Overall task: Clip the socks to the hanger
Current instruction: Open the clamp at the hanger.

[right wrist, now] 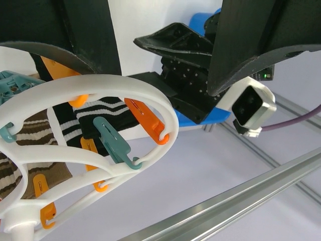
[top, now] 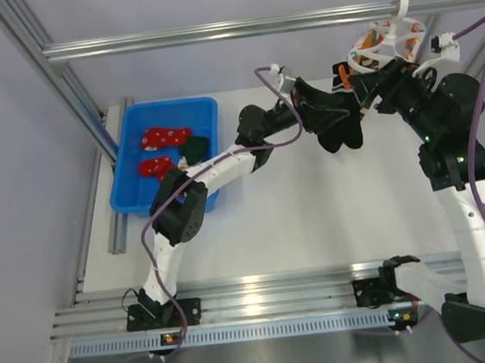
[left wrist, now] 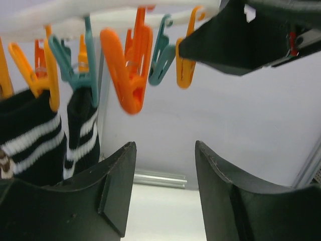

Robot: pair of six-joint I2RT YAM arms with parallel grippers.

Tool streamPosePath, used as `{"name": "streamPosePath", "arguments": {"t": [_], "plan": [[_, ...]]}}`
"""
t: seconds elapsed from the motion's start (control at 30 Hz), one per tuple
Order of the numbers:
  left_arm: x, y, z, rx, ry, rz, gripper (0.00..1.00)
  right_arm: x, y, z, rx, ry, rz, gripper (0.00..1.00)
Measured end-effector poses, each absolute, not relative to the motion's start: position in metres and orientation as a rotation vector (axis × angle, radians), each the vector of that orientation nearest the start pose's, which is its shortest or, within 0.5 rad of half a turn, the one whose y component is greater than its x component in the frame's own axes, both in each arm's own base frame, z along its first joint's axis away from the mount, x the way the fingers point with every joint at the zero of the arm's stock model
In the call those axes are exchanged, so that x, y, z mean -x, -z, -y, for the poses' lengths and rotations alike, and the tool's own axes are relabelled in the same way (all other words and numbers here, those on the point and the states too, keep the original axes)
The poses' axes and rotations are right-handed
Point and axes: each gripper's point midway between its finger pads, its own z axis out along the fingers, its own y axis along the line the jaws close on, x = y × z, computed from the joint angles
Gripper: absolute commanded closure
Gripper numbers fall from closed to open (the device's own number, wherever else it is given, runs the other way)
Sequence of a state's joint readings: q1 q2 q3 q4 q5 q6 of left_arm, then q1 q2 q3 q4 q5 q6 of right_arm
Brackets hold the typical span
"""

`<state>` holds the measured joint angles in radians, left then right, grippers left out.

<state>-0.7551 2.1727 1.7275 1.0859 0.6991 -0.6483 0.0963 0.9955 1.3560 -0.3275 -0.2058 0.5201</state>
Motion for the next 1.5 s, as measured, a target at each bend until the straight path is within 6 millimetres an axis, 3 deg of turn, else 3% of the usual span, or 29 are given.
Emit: {"name": "streamPosePath", "arguments": {"t": [0.2,0.33,0.73,1.13,1.23,1.4,1.5], "plan": [[-0.343,-0.404,0.502,-0.769,1.554,-0.832,0.43,-0.318,-0.452,-0.09,-0.142,-0.653,-1.565,0.32],[-0.349,-0.414,0.506,-0.753,1.547,-0.784,0.42,-0.318,-0.455,-0.091,-0.128,-0.652,-1.569,0.32],[-0.371,-0.392,0.522,-0.702,1.57,-0.827,0.43,-0.32,-0.451,-0.093,-0.107,-0.644,-1.599,0.32],[-0.361,-0.417,0.517,-0.697,1.604,-0.767,0.45,-0.321,-0.449,-0.093,-0.093,-0.634,-1.606,0.32],[-0.357,-0.421,0.518,-0.699,1.613,-0.755,0.52,-0.321,-0.449,-0.093,-0.092,-0.633,-1.606,0.32],[-0.354,-0.421,0.519,-0.704,1.62,-0.754,0.76,-0.321,-0.449,-0.092,-0.09,-0.624,-1.605,0.32],[-0.356,-0.416,0.519,-0.704,1.606,-0.757,0.85,-0.322,-0.45,-0.09,-0.097,-0.616,-1.604,0.32]]}}
